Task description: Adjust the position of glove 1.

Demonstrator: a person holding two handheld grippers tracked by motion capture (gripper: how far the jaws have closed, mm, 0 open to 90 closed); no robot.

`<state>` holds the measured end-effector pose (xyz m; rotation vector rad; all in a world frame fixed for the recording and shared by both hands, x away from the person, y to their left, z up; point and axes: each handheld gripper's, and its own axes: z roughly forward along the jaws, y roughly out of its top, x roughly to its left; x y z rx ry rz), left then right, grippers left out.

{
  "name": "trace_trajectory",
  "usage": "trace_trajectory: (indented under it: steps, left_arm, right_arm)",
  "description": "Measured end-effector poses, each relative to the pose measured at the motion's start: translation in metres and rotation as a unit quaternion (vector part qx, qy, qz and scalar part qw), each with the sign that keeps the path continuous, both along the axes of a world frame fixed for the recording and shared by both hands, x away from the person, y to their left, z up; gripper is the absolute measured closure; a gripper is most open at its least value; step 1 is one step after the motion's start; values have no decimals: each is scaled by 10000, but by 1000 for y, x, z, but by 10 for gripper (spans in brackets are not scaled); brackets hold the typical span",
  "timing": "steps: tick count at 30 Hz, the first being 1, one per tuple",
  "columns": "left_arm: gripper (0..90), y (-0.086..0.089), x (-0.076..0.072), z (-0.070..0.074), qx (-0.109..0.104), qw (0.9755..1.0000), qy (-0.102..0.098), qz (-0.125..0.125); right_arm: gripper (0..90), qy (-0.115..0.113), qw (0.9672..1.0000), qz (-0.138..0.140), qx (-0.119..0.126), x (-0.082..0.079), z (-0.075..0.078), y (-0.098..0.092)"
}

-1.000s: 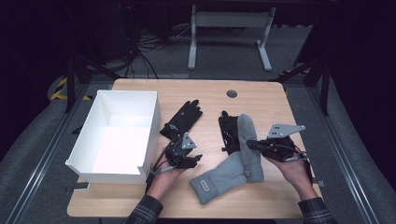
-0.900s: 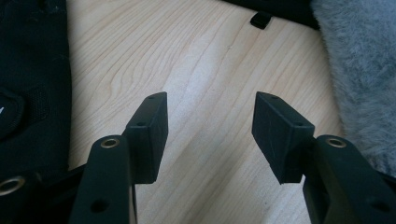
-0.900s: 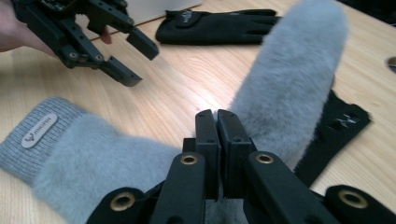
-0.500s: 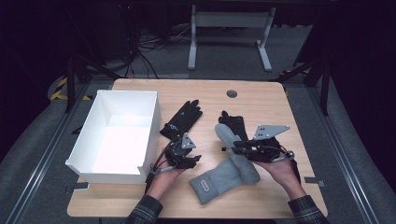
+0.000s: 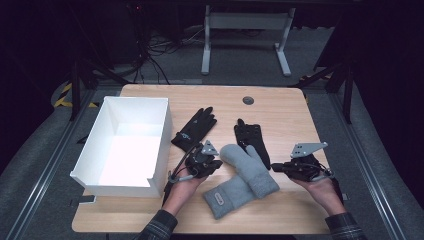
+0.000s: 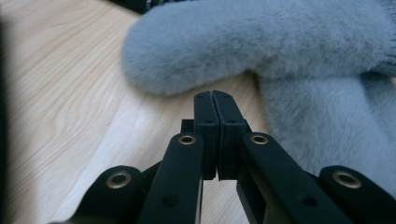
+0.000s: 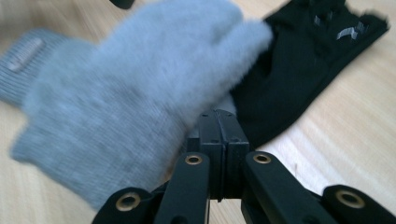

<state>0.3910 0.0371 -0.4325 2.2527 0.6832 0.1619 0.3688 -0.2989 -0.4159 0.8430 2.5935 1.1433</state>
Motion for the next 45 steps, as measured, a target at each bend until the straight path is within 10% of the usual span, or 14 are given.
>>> trace_trajectory:
  steps: [13,29,33,45]
  left_arm:
    - [895,-45,8,-13,251,9990,165,-328]
    - [900,-51,8,9,-508,9974,282,-435]
    - [893,-56,7,16,-437,9979,117,-463]
    - [577,-47,-12,25,-504,9965,201,-633]
  right_arm:
    - [900,276,9995,98,-127,20,-19,14]
    - [900,448,9935,675,795,10,-2,27]
    - [900,422,9938,758,689,8,-3,35]
    - [625,455,9970,365,508,17,-10,21]
